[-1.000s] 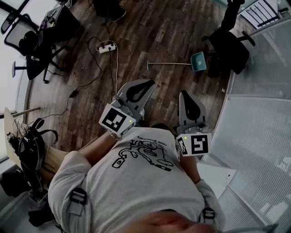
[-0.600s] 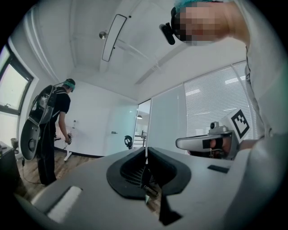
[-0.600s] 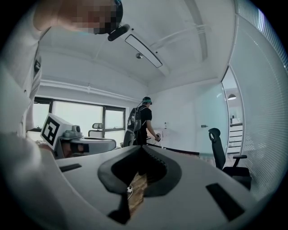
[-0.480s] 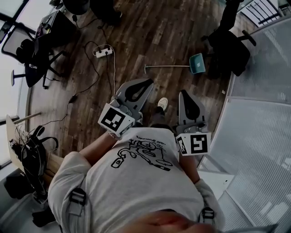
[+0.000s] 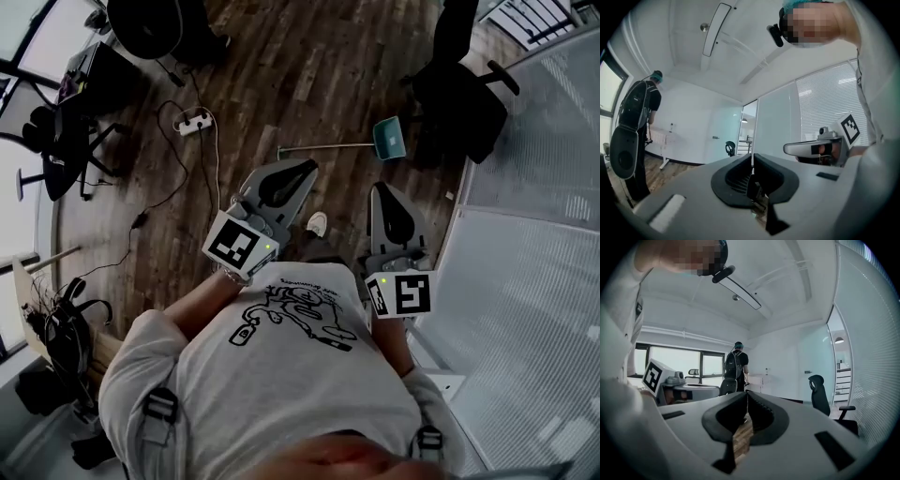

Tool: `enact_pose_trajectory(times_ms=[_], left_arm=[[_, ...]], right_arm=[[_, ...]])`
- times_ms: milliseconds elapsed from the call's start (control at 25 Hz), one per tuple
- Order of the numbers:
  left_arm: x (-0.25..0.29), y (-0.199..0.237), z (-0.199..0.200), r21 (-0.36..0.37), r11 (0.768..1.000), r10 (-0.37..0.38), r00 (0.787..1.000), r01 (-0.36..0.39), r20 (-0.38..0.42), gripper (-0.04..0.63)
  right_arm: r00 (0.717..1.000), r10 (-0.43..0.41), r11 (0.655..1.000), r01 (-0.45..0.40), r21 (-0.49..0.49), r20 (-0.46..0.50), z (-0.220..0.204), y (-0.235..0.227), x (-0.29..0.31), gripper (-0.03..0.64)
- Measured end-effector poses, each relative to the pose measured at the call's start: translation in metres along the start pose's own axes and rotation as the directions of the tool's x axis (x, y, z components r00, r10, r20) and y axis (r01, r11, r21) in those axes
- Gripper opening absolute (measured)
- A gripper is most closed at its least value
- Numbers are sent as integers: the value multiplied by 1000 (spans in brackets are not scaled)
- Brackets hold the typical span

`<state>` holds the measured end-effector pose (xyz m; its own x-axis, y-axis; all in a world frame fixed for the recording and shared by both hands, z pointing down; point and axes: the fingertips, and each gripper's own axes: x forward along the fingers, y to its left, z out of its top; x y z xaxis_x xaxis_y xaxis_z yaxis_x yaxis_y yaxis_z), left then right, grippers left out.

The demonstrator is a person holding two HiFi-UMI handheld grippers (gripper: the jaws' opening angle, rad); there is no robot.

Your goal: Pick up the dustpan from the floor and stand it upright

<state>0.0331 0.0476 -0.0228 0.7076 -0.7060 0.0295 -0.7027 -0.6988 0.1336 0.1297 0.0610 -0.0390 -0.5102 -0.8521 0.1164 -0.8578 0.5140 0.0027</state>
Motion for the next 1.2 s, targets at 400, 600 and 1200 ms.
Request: enact_pose_trajectory(times_ms=[400,600,1200], left_arm=[[68,0,-9,-13,1000,17,999,-17,-29,14],[76,17,-15,-23,1000,18,998,-19,-55,14],[73,96,-45,-45,999,24,994,-29,-111,14]], right_arm=[[1000,22,1000,-22,2,-12,-8,-70,22,6],[998,39,999,-38,15,-44,-16,-72,43,6],[995,52,997,-47,54,-90,-44,-51,115,6]])
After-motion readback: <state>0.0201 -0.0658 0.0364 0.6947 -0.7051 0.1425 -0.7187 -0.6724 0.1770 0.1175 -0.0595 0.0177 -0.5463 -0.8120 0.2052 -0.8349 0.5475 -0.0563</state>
